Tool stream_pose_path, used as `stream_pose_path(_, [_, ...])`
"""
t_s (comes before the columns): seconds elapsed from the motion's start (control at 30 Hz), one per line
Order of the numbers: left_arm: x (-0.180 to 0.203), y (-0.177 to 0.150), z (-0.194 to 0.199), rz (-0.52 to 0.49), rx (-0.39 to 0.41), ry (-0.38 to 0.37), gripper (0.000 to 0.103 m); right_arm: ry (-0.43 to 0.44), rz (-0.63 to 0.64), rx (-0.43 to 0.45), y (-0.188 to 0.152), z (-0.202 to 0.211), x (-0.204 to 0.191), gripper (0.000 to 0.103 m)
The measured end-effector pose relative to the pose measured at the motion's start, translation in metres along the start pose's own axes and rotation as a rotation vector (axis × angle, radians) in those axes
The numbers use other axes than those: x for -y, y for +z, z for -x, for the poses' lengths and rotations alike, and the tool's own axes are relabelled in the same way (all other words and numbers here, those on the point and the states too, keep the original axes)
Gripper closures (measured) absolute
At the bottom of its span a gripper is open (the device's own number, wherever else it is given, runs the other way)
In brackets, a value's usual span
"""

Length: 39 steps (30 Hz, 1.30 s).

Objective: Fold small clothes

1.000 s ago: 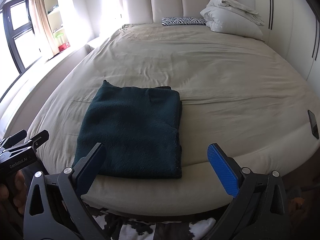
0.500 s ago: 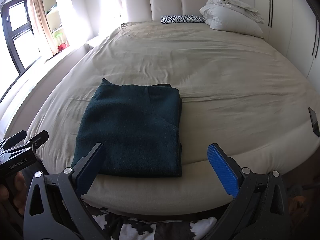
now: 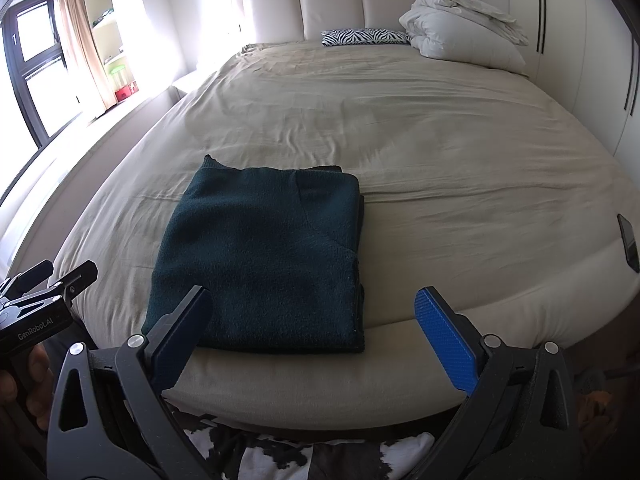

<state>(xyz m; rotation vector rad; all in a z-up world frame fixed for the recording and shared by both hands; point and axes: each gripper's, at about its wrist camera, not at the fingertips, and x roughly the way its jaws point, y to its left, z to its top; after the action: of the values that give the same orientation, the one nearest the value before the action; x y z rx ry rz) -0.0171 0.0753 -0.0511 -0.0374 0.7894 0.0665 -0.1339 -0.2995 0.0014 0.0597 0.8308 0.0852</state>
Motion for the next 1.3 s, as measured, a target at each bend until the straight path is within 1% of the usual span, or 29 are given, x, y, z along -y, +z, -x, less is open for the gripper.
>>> stream_pose_path(1.3, [0.0013,-0.0006,0.0011,0.000,-0.001,0.002,0.000,0.004,0.001,-0.009,-0.0053,-0.0028,0.0017,0.000])
